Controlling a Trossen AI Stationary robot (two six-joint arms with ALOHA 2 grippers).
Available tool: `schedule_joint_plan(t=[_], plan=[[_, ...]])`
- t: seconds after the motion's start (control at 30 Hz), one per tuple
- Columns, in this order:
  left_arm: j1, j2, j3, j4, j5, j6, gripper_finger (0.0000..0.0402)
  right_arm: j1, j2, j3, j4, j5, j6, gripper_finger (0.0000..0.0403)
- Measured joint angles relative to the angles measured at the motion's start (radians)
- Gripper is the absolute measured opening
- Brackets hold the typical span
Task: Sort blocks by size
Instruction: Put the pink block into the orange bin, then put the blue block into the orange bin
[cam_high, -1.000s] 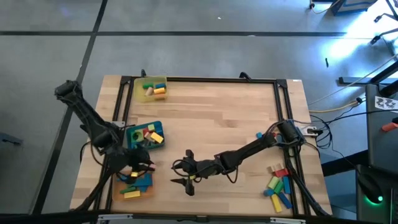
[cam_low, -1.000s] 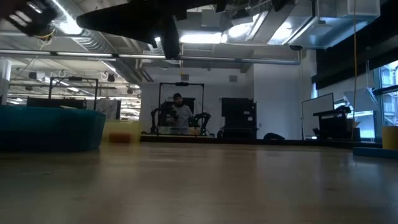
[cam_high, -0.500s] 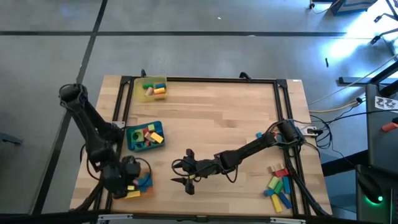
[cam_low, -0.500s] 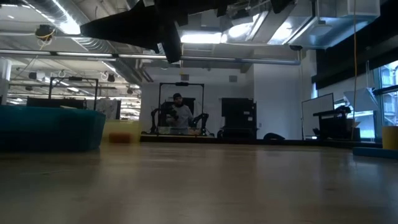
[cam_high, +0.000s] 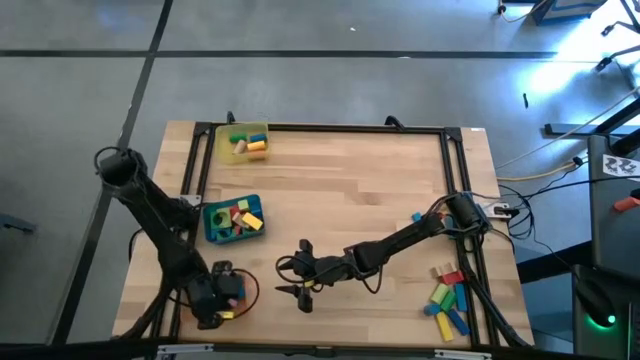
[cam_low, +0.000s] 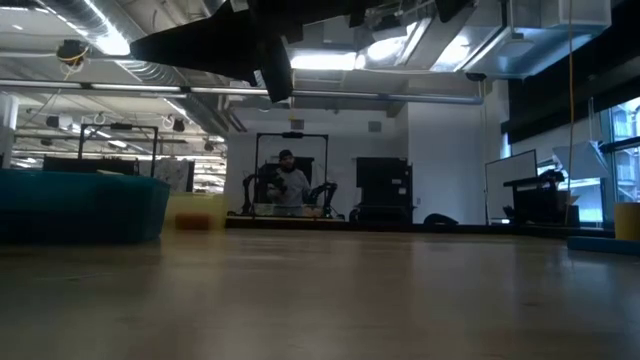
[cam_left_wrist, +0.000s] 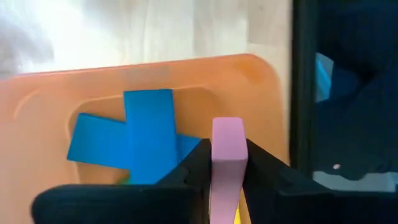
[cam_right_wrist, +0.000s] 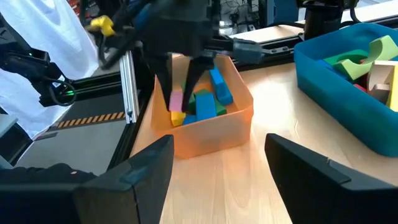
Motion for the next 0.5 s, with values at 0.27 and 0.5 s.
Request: schedule_joint_plan(t=[0.27, 0.5], plan=[[0.027, 0.013, 0.000, 0.017, 0.000, 0.032, 0.0123, 0.000, 0.000, 0.000, -0.020, 0.000, 0.001, 0.0255], [0.046, -0.026, 0.000, 0.009, 0.043, 0.058, 0.0179, 0.000, 0.000, 0.000, -0.020, 0.000, 0.000, 0.0255]])
